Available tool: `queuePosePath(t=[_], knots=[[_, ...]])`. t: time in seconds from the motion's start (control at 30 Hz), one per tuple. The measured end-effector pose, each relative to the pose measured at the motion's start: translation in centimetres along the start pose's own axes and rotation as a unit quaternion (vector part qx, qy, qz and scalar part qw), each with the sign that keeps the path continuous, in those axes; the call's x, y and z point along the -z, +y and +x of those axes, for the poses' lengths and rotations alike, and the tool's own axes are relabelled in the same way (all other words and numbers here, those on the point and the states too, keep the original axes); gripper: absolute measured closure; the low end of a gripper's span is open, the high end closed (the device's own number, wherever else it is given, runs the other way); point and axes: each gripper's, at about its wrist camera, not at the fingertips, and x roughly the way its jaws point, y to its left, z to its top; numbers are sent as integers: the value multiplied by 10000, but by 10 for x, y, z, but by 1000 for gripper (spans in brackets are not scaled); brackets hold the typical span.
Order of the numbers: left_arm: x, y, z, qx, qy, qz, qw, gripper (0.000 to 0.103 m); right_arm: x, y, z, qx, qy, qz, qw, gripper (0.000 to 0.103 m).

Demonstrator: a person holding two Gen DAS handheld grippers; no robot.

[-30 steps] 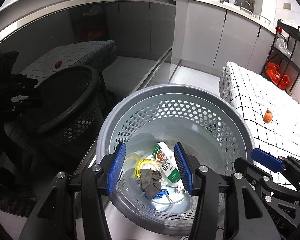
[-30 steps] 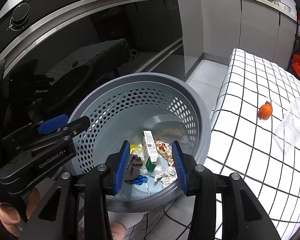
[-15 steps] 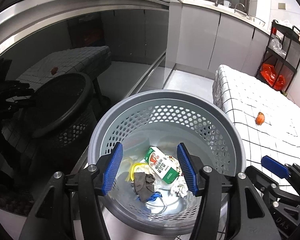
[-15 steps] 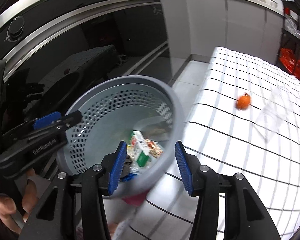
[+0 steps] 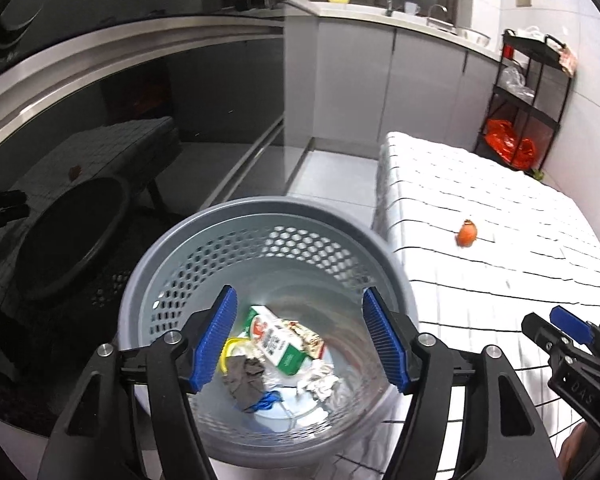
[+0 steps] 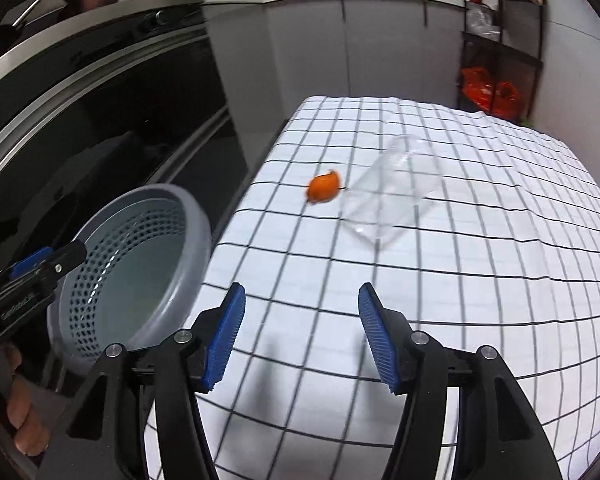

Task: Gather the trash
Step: 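Move both grippers back toward the clear plastic cup and orange peel, then grasp the clear plastic cup with the right gripper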

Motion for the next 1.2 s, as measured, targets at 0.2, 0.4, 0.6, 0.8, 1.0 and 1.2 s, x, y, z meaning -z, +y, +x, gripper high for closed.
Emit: queuePosePath(t=[0.2,0.4,0.6,0.8,1.0,1.2], knots=[[-5,-22,-2,123,-127,103,9998,32,-11,-18,-1,236,-68,230,9994,40],[-10,-36,1,159,-202,118,9996,26,-23,-33,6,422,-76,519,9977,38],[-15,-41,8,242,-147,92,9996,26,-36,-41,22,613,-41,739,9954,34],[-16,-44,15,197,-133,129,9996,26,-51,-48,46,701,36,1114,9913,31],[-17,-43,19,221,-99,103,9997,26,-67,-50,65,891,79,1411,9860,28],[-17,-44,23,239,-57,88,9997,26,-76,-58,84,1005,218,1824,9778,25]])
